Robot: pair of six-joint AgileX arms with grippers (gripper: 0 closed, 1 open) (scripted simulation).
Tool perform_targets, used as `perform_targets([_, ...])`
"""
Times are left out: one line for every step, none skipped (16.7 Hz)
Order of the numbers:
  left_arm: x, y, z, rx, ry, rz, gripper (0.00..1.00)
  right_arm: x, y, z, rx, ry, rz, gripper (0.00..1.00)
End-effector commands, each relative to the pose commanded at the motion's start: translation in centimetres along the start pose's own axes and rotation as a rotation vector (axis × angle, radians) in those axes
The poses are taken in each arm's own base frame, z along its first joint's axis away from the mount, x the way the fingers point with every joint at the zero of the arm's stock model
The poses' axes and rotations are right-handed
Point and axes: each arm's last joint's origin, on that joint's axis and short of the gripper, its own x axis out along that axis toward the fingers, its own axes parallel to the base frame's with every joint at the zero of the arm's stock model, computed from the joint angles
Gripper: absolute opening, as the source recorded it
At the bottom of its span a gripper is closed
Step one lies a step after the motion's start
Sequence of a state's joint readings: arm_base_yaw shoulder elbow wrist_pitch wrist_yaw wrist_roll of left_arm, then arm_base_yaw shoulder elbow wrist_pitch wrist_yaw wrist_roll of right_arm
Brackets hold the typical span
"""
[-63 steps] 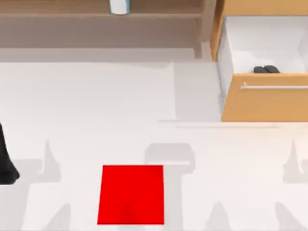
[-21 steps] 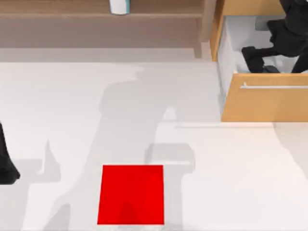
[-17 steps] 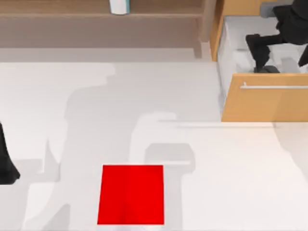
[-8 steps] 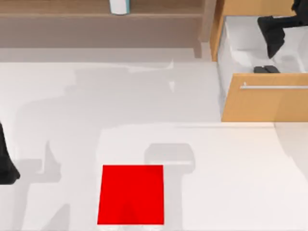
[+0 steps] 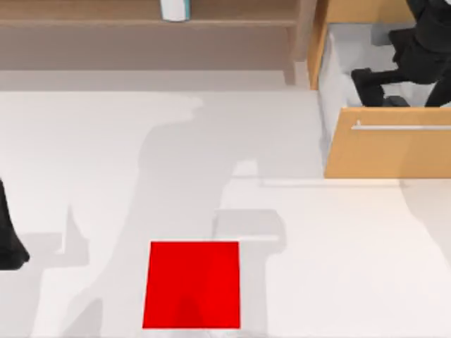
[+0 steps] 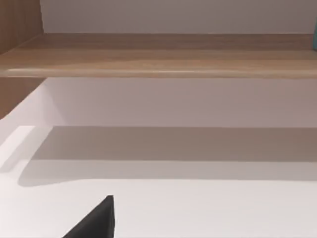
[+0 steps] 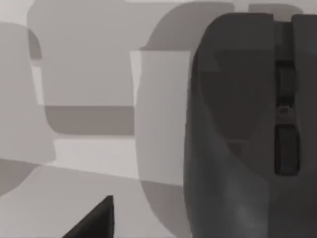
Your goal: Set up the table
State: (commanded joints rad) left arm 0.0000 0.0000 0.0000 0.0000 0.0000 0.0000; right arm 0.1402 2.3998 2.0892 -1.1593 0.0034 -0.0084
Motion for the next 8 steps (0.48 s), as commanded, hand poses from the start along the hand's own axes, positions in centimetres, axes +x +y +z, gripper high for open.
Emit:
perform_targets([0.0, 0.0, 0.0, 0.0, 0.0, 0.0, 1.0, 1.1, -0.1, 0.2, -0.001, -0.002, 0.001, 1.0])
perform_targets([0.0, 0.0, 0.0, 0.0, 0.0, 0.0, 1.0, 2.0, -0.3, 0.3, -0.001, -0.006, 0.002, 1.0])
perform_targets([0.0, 0.0, 0.0, 0.0, 0.0, 0.0, 1.0, 2.7, -0.5, 0.4, 0.0, -0.006, 0.002, 1.0])
perform_targets([0.0, 0.0, 0.0, 0.0, 0.0, 0.0, 1.0, 3.2, -0.6, 0.4, 0.001, -0.004, 0.003, 1.0])
perform_targets([0.0, 0.0, 0.0, 0.0, 0.0, 0.0, 1.0, 3.2, -0.6, 0.4, 0.001, -0.004, 0.003, 1.0])
perform_targets([0.0, 0.0, 0.0, 0.0, 0.0, 0.0, 1.0, 3.2, -0.6, 0.4, 0.001, -0.004, 0.003, 1.0])
perform_targets([0.0, 0.0, 0.0, 0.0, 0.0, 0.0, 1.0, 3.2, -0.6, 0.4, 0.001, -0.004, 0.003, 1.0])
perform_targets([0.0, 0.0, 0.0, 0.0, 0.0, 0.0, 1.0, 3.2, -0.6, 0.4, 0.001, -0.004, 0.003, 1.0])
